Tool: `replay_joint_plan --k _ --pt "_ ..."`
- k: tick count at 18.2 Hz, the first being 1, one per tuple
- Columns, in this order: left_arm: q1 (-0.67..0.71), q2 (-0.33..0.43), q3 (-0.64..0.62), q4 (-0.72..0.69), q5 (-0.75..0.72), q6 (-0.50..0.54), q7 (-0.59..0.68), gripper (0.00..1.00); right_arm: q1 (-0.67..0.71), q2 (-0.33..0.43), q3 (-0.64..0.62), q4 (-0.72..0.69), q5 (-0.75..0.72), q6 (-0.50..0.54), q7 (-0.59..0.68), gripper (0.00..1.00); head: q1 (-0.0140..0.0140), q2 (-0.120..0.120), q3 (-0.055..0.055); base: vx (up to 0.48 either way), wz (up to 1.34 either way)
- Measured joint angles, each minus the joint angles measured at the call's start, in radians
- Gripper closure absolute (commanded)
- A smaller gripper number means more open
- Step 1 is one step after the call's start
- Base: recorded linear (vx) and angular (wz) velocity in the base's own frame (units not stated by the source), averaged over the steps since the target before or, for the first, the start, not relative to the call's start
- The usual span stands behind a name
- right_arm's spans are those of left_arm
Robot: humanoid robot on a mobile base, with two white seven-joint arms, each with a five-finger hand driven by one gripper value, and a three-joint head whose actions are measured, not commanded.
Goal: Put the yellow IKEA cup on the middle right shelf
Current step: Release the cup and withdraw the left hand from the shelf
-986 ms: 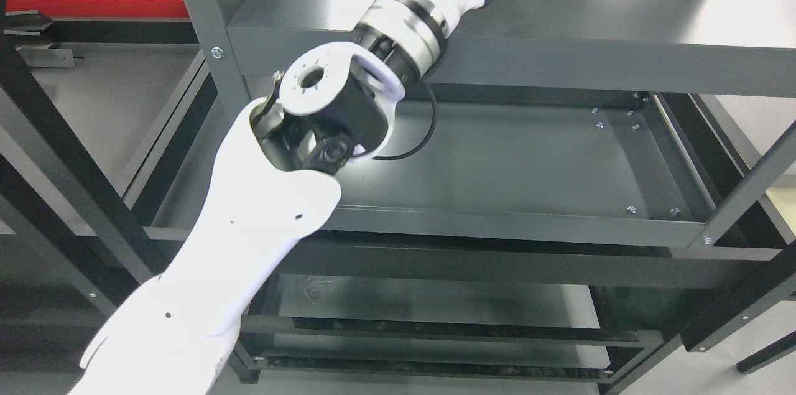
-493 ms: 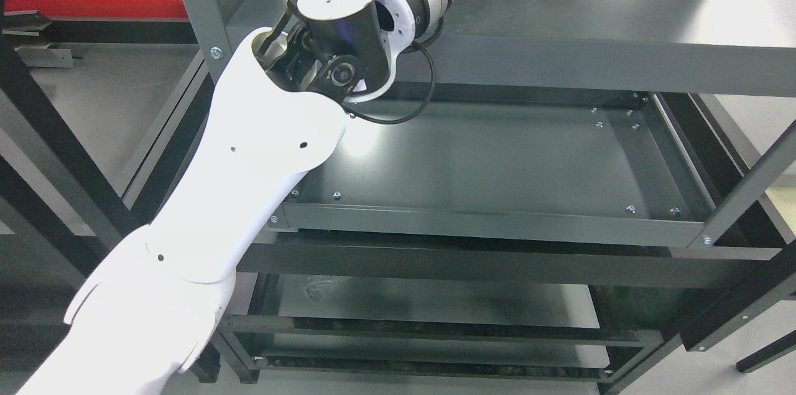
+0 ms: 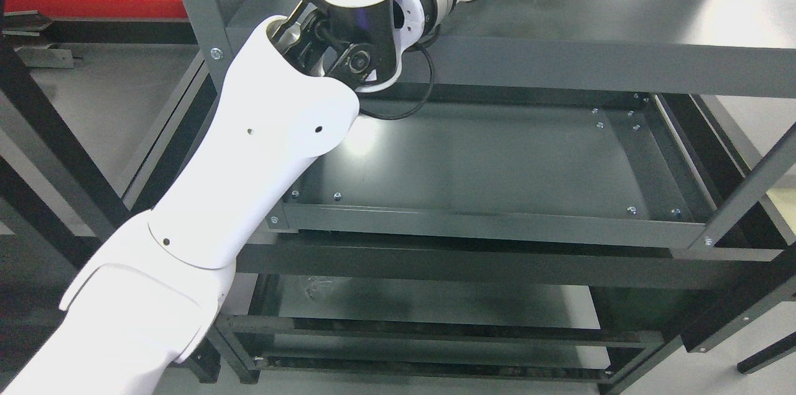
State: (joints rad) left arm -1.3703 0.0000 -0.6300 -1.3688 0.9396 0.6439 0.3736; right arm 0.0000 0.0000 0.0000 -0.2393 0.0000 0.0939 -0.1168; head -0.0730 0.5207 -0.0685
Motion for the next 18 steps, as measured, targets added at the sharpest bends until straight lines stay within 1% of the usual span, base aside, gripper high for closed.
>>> replay_joint_plan --k 1,4,12,18 --pt "-0.001 0.0 -0.003 0.005 -0.001 0.003 0.0 0.13 0.0 0.0 0.0 0.0 0.0 0.0 0.0 0.01 0.0 0.0 0.0 0.0 0.0" --pt "-0.002 0.0 -0.012 0.017 -0.005 0.013 0.0 0.02 0.0 0.0 0.0 0.0 0.0 0.0 0.0 0.01 0.0 0.0 0.0 0.0 0.0" --pt "-0.005 0.0 -0.01 0.001 -0.018 0.016 -0.001 0.01 0.0 0.0 0.0 0.0 0.0 0.0 0.0 0.01 0.0 0.0 0.0 0.0 0.0" --pt "-0.011 0.0 0.043 -0.044 -0.03 0.014 -0.001 0.01 0.0 0.0 0.0 0.0 0.0 0.0 0.0 0.01 0.0 0.0 0.0 -0.005 0.0"
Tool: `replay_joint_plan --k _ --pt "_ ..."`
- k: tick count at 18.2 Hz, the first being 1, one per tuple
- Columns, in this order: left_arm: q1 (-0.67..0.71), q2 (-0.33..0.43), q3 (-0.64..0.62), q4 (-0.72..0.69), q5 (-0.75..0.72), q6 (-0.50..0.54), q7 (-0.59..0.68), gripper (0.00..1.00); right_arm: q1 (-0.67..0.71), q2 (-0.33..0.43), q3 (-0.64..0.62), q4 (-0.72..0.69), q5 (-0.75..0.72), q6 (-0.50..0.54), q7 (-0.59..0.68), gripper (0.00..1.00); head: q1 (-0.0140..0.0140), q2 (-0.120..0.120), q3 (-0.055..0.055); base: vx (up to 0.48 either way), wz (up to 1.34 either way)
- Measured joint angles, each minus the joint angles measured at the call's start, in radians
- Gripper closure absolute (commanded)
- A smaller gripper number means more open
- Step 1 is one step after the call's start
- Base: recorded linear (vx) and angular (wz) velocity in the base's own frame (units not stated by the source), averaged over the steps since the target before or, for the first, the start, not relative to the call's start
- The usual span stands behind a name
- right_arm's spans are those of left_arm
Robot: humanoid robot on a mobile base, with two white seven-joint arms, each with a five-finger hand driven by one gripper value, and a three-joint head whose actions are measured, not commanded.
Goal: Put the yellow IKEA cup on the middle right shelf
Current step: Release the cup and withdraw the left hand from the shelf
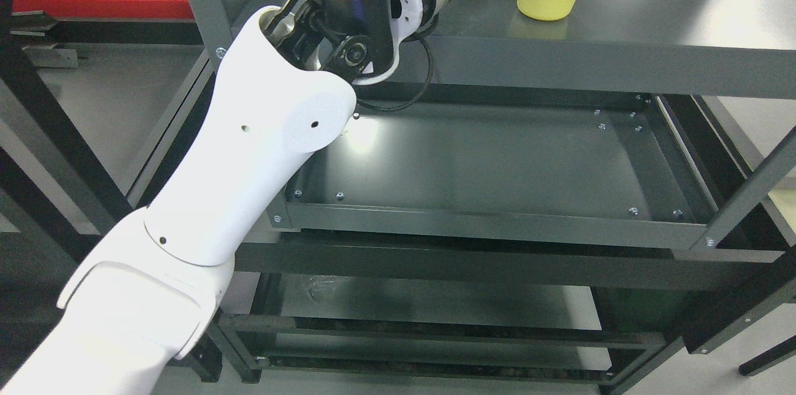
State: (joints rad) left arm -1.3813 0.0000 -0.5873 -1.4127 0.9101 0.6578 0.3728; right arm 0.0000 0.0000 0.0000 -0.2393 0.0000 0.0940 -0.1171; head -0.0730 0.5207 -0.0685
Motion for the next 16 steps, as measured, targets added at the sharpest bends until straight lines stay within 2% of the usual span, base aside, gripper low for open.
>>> replay_joint_plan --k 5,9,16 --pt "-0.004 0.0 0.061 -0.042 -0.004 -0.007 -0.03 0.01 0.0 0.0 0.0 0.0 0.0 0.0 0.0 0.01 0.0 0.0 0.0 -0.007 0.0" --pt "-0.004 0.0 0.106 -0.075 0.022 -0.009 -0.215 0.02 0.0 0.0 0.0 0.0 0.0 0.0 0.0 0.01 0.0 0.0 0.0 0.0 0.0" --pt "0.006 0.0 0.147 -0.109 0.212 0.107 -0.338 0.03 0.0 0.0 0.0 0.0 0.0 0.0 0.0 0.01 0.0 0.0 0.0 0.0 0.0"
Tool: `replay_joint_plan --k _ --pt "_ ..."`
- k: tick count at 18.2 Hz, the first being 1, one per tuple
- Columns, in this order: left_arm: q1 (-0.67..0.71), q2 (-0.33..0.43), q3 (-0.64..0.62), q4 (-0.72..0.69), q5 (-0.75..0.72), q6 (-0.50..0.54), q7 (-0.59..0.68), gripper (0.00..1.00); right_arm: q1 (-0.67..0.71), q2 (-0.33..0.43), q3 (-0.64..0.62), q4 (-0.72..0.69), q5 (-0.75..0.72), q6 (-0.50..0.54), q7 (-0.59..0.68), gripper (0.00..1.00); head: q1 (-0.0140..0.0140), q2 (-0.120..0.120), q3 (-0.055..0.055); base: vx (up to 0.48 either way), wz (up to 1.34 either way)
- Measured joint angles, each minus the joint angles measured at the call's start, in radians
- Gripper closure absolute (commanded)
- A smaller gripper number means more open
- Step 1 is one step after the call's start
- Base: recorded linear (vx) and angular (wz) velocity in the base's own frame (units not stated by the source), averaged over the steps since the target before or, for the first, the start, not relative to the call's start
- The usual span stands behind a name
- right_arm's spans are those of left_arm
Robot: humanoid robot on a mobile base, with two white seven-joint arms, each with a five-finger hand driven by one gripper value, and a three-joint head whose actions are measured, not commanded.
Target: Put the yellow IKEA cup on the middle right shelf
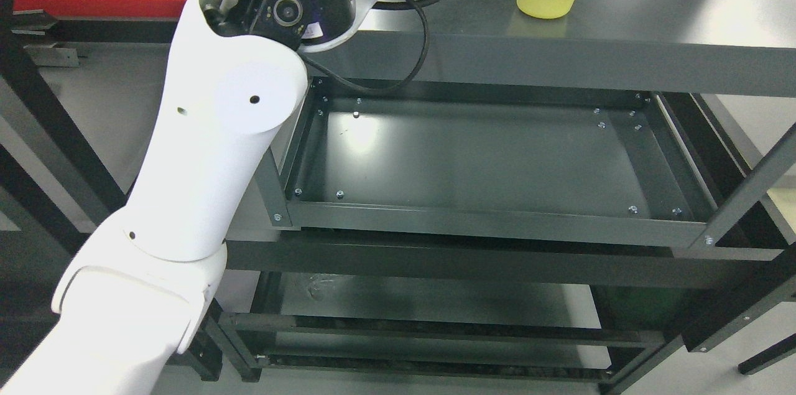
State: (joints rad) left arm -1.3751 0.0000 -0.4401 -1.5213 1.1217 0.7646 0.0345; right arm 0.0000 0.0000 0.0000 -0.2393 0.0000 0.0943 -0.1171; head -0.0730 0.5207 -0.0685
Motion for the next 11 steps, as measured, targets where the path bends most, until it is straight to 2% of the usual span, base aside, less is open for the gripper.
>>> replay_joint_plan --k 6,11 --pt "0.039 0.0 0.003 -0.022 0.085 0.126 -0.165 0.03 0.0 0.0 0.0 0.0 0.0 0.0 0.0 0.01 0.0 0.0 0.0 0.0 0.0" --pt "0.092 0.0 -0.026 -0.04 0.112 0.175 -0.271 0.03 0.0 0.0 0.0 0.0 0.0 0.002 0.0 0.01 0.0 0.0 0.0 0.0 0.0"
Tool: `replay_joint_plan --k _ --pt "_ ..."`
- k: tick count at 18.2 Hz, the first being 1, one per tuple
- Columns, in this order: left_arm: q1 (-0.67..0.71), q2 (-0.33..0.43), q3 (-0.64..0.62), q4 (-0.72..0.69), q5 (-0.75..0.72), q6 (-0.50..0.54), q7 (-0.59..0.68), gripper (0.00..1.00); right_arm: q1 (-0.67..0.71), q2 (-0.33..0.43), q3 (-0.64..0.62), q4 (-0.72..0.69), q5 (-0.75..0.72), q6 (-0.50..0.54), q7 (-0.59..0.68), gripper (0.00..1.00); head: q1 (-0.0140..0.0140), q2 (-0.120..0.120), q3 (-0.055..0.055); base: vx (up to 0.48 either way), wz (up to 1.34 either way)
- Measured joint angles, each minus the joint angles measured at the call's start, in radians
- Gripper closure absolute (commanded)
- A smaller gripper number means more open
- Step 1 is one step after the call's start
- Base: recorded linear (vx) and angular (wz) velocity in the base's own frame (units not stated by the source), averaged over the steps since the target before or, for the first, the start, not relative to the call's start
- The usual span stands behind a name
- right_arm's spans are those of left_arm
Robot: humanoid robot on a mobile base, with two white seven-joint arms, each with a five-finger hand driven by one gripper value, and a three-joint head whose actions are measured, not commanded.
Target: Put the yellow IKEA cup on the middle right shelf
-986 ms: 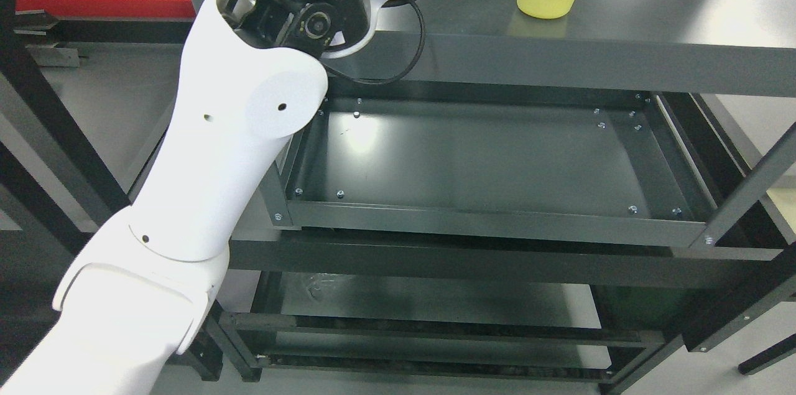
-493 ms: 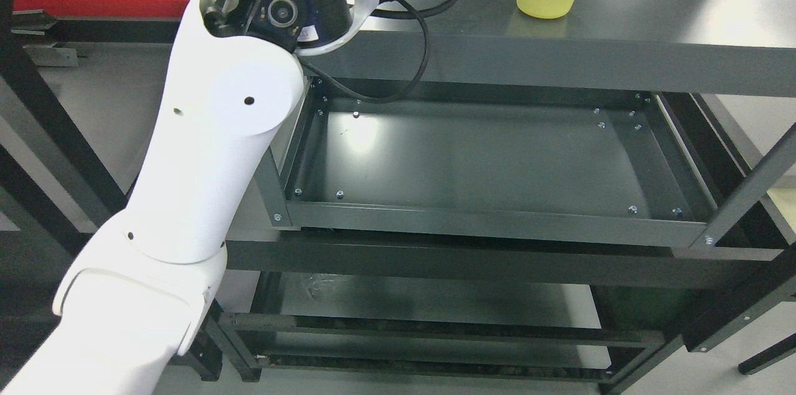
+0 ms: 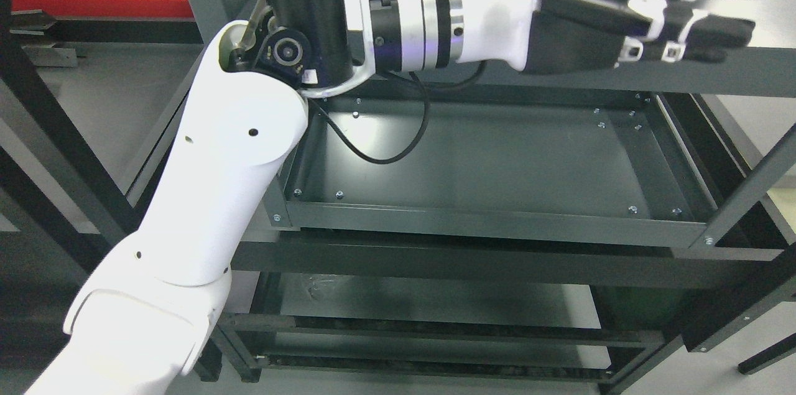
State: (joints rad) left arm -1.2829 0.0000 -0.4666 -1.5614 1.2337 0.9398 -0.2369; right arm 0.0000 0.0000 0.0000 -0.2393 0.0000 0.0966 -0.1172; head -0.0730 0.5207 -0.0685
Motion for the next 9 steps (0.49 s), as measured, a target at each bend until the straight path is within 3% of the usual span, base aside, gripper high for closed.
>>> replay_joint_plan --k 9 --pt "0.167 0.01 -0.115 -0.031 0.012 0.012 -0.027 0.02 0.0 0.0 0.0 0.0 0.0 -0.001 0.0 0.01 0.0 0.0 0.0 0.0 0.0"
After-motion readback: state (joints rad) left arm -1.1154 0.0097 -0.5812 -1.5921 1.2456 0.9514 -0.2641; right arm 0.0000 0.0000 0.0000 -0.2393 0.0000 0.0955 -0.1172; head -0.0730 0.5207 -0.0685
